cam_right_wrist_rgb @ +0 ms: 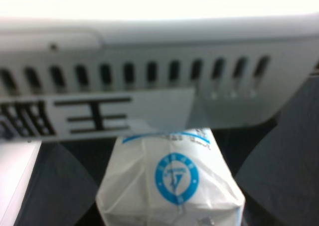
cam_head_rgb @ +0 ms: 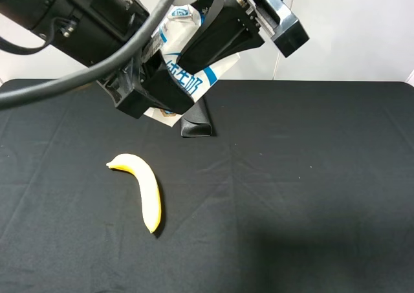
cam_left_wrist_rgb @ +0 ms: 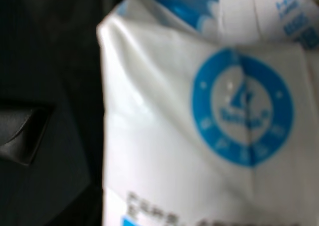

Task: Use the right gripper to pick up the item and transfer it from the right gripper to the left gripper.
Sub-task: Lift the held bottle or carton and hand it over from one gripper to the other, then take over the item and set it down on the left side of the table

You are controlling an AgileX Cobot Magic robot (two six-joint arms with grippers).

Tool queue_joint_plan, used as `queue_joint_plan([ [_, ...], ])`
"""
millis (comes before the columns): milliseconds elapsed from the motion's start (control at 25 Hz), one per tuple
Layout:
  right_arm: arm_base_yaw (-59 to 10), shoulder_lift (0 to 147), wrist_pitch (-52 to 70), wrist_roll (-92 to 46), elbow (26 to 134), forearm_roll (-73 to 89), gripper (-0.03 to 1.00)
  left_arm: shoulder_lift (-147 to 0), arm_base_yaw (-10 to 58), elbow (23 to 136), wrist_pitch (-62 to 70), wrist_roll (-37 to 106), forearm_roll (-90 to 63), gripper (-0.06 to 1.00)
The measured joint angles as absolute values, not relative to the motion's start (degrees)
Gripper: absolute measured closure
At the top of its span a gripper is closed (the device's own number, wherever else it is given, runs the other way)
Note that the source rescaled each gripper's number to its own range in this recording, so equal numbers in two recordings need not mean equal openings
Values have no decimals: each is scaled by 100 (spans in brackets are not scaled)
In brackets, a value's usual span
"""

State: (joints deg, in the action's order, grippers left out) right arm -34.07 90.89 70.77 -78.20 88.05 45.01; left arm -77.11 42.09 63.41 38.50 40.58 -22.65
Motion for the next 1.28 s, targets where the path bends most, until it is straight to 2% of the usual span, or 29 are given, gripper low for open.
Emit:
queue_joint_plan([
  [40,-3407,9089,7077,-7820,8805,4501,89,-7711,4209,6341,3850,4058,-2265,90],
  [80,-3407,9089,7060,-7809,8805,4501,83,-7711,4209,6341,3844,4058,-2259,91],
  [120,-3407,9089,6960,-7739,8805,4563,68,-7711,4209,6341,3844,4058,-2259,93],
  [160,-3407,9084,6845,-7688,8817,4618,38,-7716,4209,6341,3850,4058,-2259,94],
  [200,-3407,9084,6780,-7617,8829,4656,24,-7716,4209,6341,3855,4058,-2259,94],
  [240,-3407,9079,6730,-7503,8835,4687,12,-7716,4209,6341,3855,4058,-2259,94],
  [320,-3407,9073,6688,-7363,8835,4692,2,-7716,4209,6341,3855,4058,-2264,94],
  [480,-3407,9073,6646,-7276,8835,4692,-3,-7716,4209,6341,3866,4058,-2252,94],
  [920,-3407,8759,6661,-7180,8835,4426,-3,-7716,4209,6341,3865,4058,-2252,94],
  [1280,-3407,8115,6945,-6042,8835,3109,-3,-7716,4209,6341,3865,4058,-2252,94],
])
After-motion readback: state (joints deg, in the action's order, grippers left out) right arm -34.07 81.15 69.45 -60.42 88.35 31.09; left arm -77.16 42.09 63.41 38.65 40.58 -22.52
